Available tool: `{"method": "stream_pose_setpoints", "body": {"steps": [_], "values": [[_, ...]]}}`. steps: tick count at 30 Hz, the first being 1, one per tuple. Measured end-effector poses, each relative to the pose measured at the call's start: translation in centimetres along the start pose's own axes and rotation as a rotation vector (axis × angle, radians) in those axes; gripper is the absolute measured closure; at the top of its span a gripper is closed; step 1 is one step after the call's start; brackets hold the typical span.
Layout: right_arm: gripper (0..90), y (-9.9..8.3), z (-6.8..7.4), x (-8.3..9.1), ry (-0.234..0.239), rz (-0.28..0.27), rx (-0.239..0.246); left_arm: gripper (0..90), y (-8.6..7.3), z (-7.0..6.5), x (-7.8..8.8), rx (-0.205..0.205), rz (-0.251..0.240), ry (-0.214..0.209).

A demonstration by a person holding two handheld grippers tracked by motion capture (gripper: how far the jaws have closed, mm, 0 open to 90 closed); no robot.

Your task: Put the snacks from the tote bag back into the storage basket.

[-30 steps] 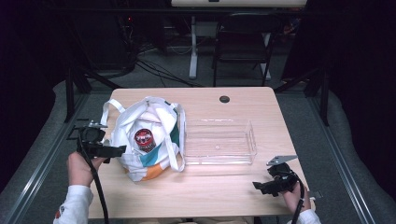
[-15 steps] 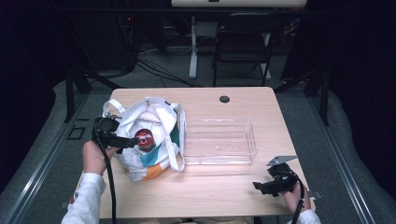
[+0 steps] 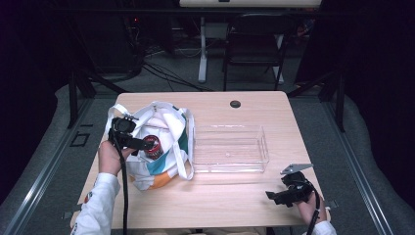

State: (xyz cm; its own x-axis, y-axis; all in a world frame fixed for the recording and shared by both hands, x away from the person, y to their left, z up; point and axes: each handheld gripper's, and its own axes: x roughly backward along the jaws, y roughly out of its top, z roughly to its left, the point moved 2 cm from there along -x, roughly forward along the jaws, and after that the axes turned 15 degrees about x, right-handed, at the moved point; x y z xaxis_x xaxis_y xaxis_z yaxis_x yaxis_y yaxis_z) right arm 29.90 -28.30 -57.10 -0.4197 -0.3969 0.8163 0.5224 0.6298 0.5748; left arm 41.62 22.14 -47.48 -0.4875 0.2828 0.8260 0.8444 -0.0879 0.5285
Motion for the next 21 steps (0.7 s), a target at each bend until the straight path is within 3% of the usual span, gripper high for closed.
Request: {"method": "stream_pose_setpoints", "body": {"steps": [21], "values": [[14.8, 0.0, 0.0, 0.0, 0.003, -0.003, 0.000, 0.3, 0.7, 0.0, -3.7, -0.016, 0.121, 0.015]]}}
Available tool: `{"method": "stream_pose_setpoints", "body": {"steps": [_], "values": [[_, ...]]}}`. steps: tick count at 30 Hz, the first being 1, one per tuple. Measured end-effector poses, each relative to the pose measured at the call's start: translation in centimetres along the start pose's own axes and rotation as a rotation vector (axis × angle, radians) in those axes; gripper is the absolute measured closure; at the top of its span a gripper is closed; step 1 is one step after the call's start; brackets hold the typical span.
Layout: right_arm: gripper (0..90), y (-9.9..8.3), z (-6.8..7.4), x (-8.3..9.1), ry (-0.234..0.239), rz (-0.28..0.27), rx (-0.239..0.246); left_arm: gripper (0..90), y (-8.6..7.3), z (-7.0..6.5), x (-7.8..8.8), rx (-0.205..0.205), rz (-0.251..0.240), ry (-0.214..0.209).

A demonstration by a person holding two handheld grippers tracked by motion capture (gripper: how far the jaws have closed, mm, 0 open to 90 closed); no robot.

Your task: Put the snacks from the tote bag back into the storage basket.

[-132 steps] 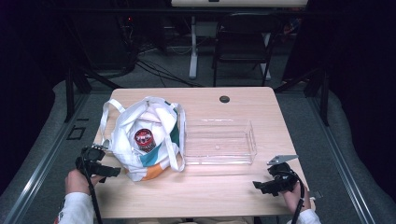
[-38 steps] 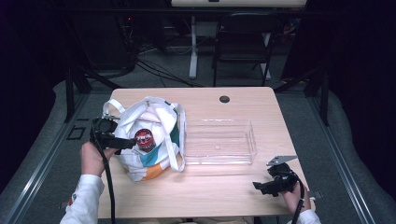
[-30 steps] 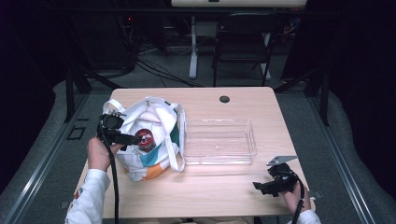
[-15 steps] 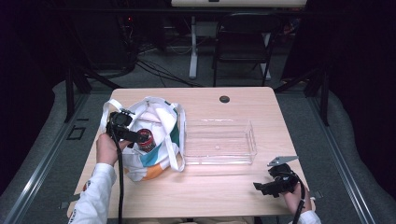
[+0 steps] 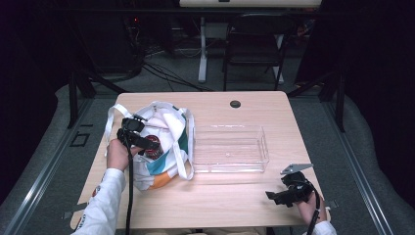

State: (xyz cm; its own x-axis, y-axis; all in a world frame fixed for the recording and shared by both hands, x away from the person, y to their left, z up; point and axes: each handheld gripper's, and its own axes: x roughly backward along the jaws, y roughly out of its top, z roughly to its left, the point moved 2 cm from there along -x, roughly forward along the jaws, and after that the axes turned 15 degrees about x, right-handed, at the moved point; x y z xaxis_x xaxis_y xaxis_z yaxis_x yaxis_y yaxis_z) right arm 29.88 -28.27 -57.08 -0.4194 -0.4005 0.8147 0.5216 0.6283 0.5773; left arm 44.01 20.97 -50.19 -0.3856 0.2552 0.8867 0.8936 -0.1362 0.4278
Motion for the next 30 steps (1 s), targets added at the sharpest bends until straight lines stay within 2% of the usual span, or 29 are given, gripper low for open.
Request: {"method": "stream_pose_setpoints", "body": {"steps": [4, 13, 18, 25, 30], "values": [[14.8, 0.0, 0.0, 0.0, 0.003, 0.001, 0.001, 1.8, 0.1, 0.0, -0.4, 0.000, 0.018, -0.001], [14.8, 0.0, -0.1, 0.0, 0.008, -0.001, 0.000, 1.4, 0.6, -0.2, -1.5, -0.007, 0.062, 0.025], [14.8, 0.0, -0.1, 0.0, 0.008, 0.000, 0.000, 7.0, 0.7, -0.4, -2.0, -0.011, 0.075, 0.054], [14.8, -0.1, -0.1, 0.2, -0.003, -0.006, -0.004, 13.8, 0.8, -0.4, -2.0, -0.007, 0.084, 0.054], [14.8, -0.1, -0.1, 0.2, -0.004, -0.006, -0.004, 15.0, 0.8, -0.4, -2.2, -0.004, 0.096, 0.057]]}}
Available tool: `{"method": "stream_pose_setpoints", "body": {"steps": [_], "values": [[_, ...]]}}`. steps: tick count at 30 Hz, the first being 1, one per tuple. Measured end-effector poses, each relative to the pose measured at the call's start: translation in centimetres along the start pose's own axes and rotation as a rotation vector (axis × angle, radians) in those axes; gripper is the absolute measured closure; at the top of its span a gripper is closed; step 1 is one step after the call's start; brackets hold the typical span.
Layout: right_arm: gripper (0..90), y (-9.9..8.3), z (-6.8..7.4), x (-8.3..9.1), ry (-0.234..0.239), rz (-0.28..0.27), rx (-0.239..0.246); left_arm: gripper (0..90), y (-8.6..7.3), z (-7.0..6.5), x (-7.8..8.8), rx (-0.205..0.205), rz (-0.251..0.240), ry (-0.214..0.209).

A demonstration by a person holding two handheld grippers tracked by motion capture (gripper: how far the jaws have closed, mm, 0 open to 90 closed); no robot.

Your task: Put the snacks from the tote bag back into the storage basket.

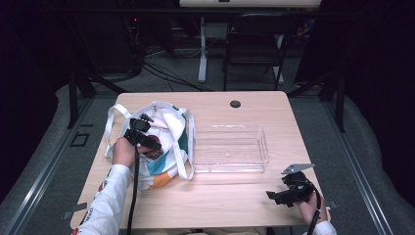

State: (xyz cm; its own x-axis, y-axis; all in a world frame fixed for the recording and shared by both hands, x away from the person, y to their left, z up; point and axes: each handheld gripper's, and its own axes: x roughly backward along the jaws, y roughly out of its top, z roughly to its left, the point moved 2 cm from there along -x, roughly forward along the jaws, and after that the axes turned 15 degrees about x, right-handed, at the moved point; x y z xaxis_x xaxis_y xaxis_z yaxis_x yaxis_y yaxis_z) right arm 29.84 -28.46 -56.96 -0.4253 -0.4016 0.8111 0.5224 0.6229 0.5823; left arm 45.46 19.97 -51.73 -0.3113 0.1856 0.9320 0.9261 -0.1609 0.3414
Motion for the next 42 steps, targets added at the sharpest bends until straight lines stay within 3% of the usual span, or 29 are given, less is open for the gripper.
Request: {"method": "stream_pose_setpoints", "body": {"steps": [6, 9, 16, 30, 42], "values": [[14.8, 0.0, 0.0, 0.0, 0.002, -0.002, -0.005, 18.4, 0.1, -0.3, -0.4, -0.013, 0.025, 0.004], [14.8, -0.1, -0.1, 0.0, -0.002, -0.002, -0.007, 19.1, 0.1, -0.6, -0.8, -0.020, 0.028, 0.030], [14.8, -0.1, -0.1, 0.0, 0.007, 0.003, -0.009, 22.2, 0.1, -0.4, -1.0, 0.001, 0.044, 0.034], [14.8, -0.1, -0.1, 0.1, -0.002, -0.006, -0.013, 25.5, 0.0, -0.3, -1.1, 0.002, 0.037, 0.035], [14.8, -0.2, -0.2, 0.2, -0.006, -0.008, -0.013, 25.7, 0.0, -0.4, -0.9, -0.031, 0.032, 0.041]]}}
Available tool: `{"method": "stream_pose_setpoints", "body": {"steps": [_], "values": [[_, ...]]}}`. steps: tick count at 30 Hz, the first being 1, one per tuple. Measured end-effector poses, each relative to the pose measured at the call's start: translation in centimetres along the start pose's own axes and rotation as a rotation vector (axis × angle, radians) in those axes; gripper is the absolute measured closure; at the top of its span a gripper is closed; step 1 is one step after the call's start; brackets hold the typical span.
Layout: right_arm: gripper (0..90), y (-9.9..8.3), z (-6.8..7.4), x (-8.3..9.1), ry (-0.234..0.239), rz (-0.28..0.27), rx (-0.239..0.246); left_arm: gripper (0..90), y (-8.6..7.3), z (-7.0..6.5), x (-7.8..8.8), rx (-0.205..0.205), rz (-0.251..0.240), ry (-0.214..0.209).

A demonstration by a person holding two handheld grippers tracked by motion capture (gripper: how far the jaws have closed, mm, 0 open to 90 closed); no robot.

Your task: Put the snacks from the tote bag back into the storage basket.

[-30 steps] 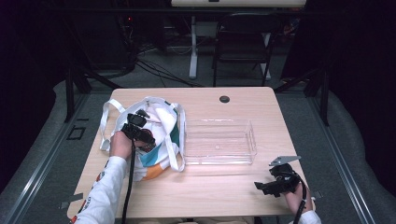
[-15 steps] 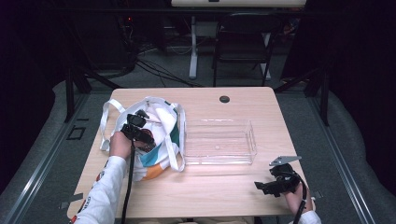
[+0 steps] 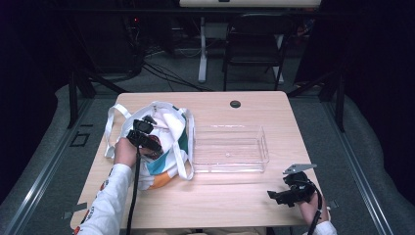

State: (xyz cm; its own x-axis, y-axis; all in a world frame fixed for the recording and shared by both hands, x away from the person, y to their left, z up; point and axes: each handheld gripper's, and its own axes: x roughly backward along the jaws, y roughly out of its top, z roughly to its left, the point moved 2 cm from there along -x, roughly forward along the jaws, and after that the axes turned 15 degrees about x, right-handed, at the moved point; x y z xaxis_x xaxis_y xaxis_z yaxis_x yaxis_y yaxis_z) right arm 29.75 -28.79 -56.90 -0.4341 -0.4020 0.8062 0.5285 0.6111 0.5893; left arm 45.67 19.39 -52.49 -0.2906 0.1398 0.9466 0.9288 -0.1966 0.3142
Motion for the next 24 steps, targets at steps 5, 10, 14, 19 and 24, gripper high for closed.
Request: {"method": "stream_pose_setpoints", "body": {"steps": [5, 10, 14, 19, 24], "values": [[14.8, 0.0, 0.0, 0.0, 0.000, 0.001, -0.001, 25.8, 0.0, -0.1, 0.3, -0.005, -0.007, 0.003], [14.8, 0.0, 0.0, 0.1, -0.003, 0.004, 0.003, 25.8, 0.0, -0.1, 0.9, -0.010, -0.029, 0.003], [14.8, 0.0, 0.0, 0.1, -0.002, 0.003, 0.002, 25.8, 0.1, 0.0, 1.6, -0.020, -0.030, -0.001], [14.8, 0.0, -0.1, 0.2, -0.016, 0.002, -0.003, 25.9, 0.0, 0.3, 2.5, -0.012, -0.053, -0.013], [14.8, 0.0, 0.1, 0.2, -0.012, -0.001, 0.002, 25.8, -0.2, 0.6, 3.1, 0.003, -0.057, -0.020]]}}
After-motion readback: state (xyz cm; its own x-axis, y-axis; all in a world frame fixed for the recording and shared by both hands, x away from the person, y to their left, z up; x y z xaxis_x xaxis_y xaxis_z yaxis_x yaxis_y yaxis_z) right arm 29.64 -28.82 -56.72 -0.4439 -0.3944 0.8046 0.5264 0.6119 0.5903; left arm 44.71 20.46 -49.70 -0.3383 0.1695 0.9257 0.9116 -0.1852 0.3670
